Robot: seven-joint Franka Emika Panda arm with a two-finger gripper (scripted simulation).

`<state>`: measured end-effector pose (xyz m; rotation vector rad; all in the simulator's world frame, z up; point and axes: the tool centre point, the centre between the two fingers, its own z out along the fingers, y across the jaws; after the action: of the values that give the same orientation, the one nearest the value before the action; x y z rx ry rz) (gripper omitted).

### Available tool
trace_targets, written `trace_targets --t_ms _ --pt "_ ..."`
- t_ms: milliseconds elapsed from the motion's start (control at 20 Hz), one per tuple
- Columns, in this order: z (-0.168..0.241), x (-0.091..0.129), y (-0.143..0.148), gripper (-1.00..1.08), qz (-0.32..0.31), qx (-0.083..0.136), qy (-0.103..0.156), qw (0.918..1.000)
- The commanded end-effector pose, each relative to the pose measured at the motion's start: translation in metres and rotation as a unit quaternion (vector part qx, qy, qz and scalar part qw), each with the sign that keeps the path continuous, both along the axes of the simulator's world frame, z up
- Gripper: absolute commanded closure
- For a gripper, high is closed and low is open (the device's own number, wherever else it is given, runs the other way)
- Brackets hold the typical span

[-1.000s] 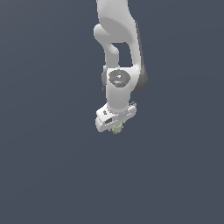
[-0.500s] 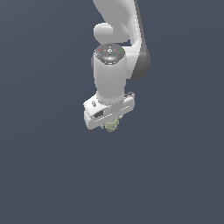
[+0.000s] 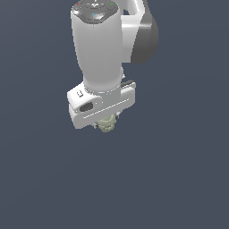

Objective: Pick up the object and move it to a goal position.

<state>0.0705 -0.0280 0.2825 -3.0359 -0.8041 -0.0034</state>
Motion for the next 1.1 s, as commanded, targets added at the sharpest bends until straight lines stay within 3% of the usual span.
trace_targets --t_ms 0,1050 --pt "0.016 0.007 -0.005 1.08 0.0 0.0 0.001 1.0" --pt "0.101 0.049 -0.031 1.08 0.0 -0.001 0.001 1.0"
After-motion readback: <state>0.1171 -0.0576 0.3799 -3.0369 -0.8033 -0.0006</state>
